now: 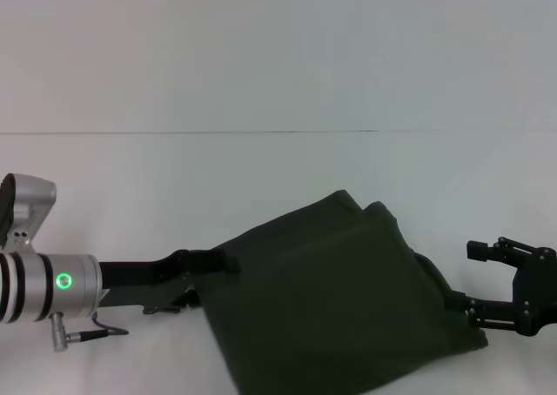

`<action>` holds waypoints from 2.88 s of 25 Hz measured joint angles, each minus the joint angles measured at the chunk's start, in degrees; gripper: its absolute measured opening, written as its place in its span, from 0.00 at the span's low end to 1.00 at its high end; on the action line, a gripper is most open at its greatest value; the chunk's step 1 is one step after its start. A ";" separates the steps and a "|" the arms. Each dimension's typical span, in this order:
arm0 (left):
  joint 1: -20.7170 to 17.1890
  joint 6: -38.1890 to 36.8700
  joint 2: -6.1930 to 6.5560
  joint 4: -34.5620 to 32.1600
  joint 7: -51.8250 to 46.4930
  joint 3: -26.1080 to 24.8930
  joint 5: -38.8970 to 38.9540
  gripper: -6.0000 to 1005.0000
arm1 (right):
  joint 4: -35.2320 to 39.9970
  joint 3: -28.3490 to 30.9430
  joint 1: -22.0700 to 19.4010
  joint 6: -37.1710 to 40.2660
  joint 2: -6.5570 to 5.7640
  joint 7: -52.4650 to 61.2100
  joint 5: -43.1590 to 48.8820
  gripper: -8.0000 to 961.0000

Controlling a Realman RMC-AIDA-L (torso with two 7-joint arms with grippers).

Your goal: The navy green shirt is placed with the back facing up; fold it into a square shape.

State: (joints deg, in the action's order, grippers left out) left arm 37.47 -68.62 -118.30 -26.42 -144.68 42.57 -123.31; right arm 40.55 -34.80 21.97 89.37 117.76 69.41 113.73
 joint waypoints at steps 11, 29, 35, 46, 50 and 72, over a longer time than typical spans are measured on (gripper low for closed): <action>1.03 2.07 -0.40 0.17 0.60 3.28 0.18 0.82 | 0.14 0.00 0.02 0.13 0.11 0.03 -0.27 0.97; 1.19 3.42 -1.15 0.04 7.90 2.69 0.65 0.23 | 0.03 0.77 0.19 1.23 0.27 0.12 -0.36 0.97; 2.56 5.29 -0.77 -0.05 8.23 3.09 0.42 0.06 | -0.17 2.20 0.47 1.84 0.73 0.12 -0.46 0.97; 5.78 11.61 -1.17 -0.39 13.05 3.59 0.23 0.05 | -0.33 2.90 0.73 2.82 1.80 0.12 -0.47 0.97; 5.91 13.93 -1.25 -0.33 13.43 4.73 0.20 0.05 | -0.59 2.90 0.77 3.27 1.89 0.11 -0.96 0.97; 1.27 15.20 -4.19 -5.62 21.08 4.00 5.52 0.09 | -1.91 2.64 1.29 3.25 1.94 -0.32 -1.26 0.97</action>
State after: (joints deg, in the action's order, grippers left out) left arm 38.74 -53.42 -122.49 -32.04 -123.61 46.57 -117.79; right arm 38.64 -32.16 23.26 92.62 119.71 69.09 112.47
